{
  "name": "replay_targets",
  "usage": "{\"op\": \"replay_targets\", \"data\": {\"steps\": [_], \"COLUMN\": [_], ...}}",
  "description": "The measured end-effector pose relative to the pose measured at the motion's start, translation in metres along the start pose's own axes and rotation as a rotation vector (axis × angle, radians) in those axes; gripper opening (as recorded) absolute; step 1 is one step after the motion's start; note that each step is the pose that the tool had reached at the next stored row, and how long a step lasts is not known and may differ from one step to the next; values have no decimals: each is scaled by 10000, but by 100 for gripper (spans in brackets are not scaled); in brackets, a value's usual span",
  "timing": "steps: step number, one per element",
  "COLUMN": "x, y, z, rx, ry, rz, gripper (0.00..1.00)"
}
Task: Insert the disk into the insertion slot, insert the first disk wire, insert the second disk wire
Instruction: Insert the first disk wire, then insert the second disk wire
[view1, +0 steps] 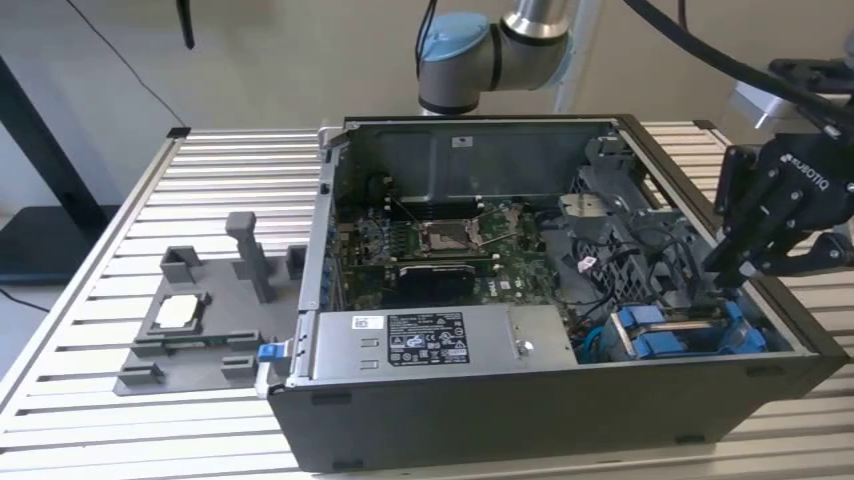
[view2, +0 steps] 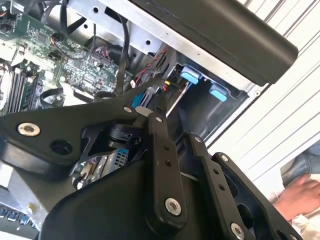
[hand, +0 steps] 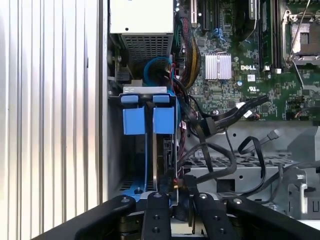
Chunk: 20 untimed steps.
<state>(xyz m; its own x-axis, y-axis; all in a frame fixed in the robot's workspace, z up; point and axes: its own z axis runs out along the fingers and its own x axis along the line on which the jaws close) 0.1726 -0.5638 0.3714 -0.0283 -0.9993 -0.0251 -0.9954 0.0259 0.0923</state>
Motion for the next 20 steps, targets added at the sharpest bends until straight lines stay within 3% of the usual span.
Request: {"op": "replay_targets", "data": {"steps": [4,7,12,17,18,20], "x": [-13,-21,-36,-37,-39,-40], "y": [23,56,135,230,245,255], "z": [-65,-82,-82,-76,-74,-73], "rx": [26,87,259,587,627,643], "ry": [2,0,-4,-27,-30,-30], "rz": [-16,-22,-27,-37,-39,-38], "gripper": [26,26,26,26,26,26]}}
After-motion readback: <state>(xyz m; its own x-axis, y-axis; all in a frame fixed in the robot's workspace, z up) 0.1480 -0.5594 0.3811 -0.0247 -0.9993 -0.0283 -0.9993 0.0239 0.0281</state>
